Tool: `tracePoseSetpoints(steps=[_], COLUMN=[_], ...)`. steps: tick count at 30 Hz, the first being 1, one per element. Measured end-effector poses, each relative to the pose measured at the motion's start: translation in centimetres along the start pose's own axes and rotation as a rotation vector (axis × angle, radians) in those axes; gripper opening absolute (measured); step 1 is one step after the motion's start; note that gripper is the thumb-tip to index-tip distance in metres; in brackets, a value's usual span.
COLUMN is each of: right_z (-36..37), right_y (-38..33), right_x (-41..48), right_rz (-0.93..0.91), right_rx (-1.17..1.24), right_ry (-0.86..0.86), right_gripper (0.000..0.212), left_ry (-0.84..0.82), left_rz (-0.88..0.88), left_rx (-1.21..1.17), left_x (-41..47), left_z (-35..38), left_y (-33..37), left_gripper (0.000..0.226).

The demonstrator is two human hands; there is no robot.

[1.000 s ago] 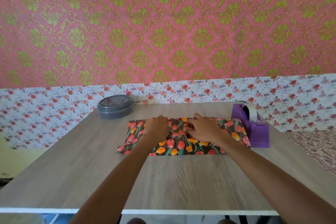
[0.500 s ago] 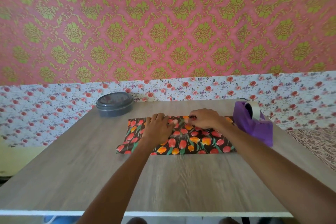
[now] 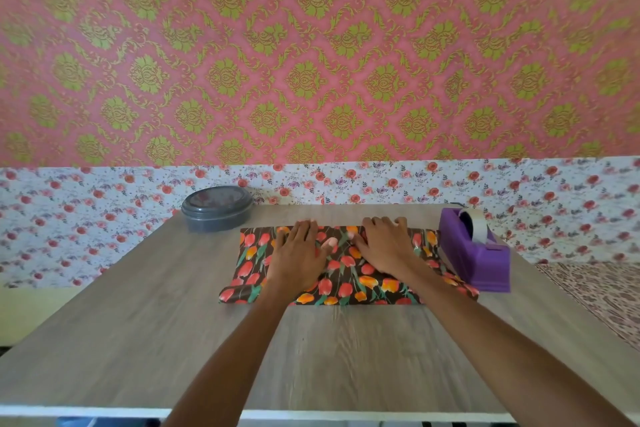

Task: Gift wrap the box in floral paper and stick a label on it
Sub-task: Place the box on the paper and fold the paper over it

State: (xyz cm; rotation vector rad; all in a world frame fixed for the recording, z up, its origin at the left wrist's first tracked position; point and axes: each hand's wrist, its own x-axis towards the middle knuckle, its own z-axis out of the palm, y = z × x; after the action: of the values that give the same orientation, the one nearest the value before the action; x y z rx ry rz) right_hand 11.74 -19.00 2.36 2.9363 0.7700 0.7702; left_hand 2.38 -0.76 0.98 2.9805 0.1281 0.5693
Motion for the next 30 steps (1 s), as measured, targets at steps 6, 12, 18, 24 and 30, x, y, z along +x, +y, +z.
tracePoseSetpoints(steps=[6, 12, 18, 24, 30], right_z=[-2.1, -3.3, -5.9, -11.4, -13.5], right_y=[-0.5, -1.4, -0.7, 1.0, 1.4], right_x=[-3.6, -7.5, -9.5, -7.5, -5.7], right_rz=[-0.022, -0.006, -0.105, -0.249, -0.242], right_rx=[-0.023, 0.039, 0.058, 0.174, 0.135], right_ry=[0.407, 0.554, 0.564, 0.069, -0.211], right_gripper=[0.046, 0.051, 0.047, 0.055, 0.078], left_ry=[0.313, 0.55, 0.228, -0.008, -0.158], left_rz=[0.024, 0.109, 0.286, 0.307, 0.23], left_rx=[0.041, 0.043, -0.07, 0.142, 0.074], left_x=[-3.5, -5.3, -5.3, -4.0, -2.5], left_z=[-0.6, -3.6, -8.7, -11.7, -12.4], left_y=[1.2, 1.9, 2.0, 2.8, 3.2], left_gripper=[0.07, 0.048, 0.041, 0.056, 0.064])
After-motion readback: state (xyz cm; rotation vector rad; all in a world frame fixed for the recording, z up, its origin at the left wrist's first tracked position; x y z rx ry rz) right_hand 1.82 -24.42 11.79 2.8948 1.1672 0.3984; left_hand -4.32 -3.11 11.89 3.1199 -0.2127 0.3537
